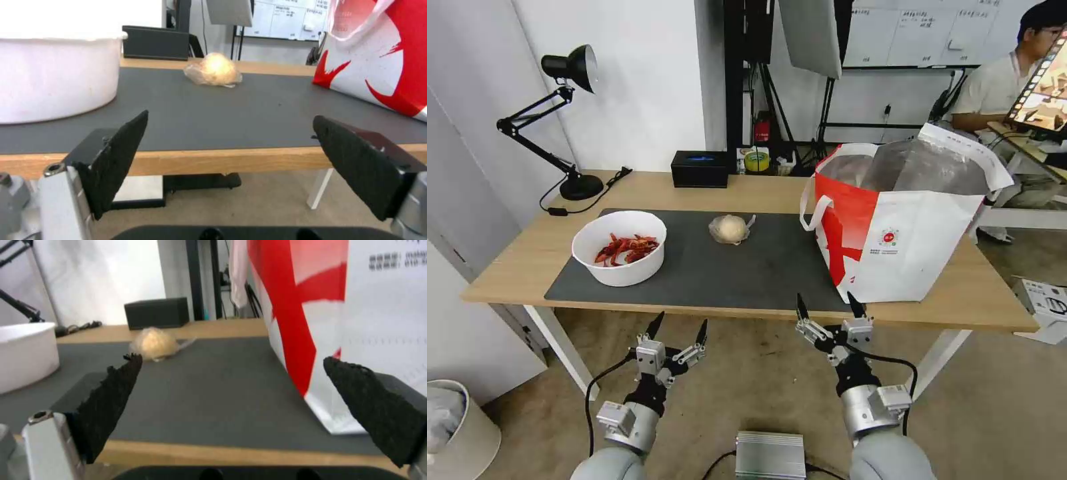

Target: Pick up the trash from the table and place it into the takeout bag.

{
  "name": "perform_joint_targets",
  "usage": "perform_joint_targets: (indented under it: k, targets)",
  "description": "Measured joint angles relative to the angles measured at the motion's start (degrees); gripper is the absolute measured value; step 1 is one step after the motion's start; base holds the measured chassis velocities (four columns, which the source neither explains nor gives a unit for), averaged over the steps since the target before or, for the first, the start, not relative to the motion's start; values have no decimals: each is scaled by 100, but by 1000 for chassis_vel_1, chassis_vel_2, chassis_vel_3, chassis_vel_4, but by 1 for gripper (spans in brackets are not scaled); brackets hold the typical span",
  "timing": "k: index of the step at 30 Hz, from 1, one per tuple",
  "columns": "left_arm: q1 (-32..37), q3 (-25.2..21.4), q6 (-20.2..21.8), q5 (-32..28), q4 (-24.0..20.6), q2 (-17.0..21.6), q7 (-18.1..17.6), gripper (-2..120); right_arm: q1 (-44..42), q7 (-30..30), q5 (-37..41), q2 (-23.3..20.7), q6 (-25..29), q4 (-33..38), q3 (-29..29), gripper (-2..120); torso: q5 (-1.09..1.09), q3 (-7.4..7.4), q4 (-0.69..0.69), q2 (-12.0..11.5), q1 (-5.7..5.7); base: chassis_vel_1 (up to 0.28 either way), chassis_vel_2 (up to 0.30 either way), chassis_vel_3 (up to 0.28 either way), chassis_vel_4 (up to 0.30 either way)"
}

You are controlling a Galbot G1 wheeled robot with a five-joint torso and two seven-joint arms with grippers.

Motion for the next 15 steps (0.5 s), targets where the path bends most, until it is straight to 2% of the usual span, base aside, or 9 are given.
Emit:
perform_joint_targets:
  k: [15]
  targets:
    - [0, -22, -12, -21, 2, 9, 3, 100, -350, 114, -150, 129, 242, -438, -85, 100, 0, 0, 0, 0, 0, 0, 0, 0, 0]
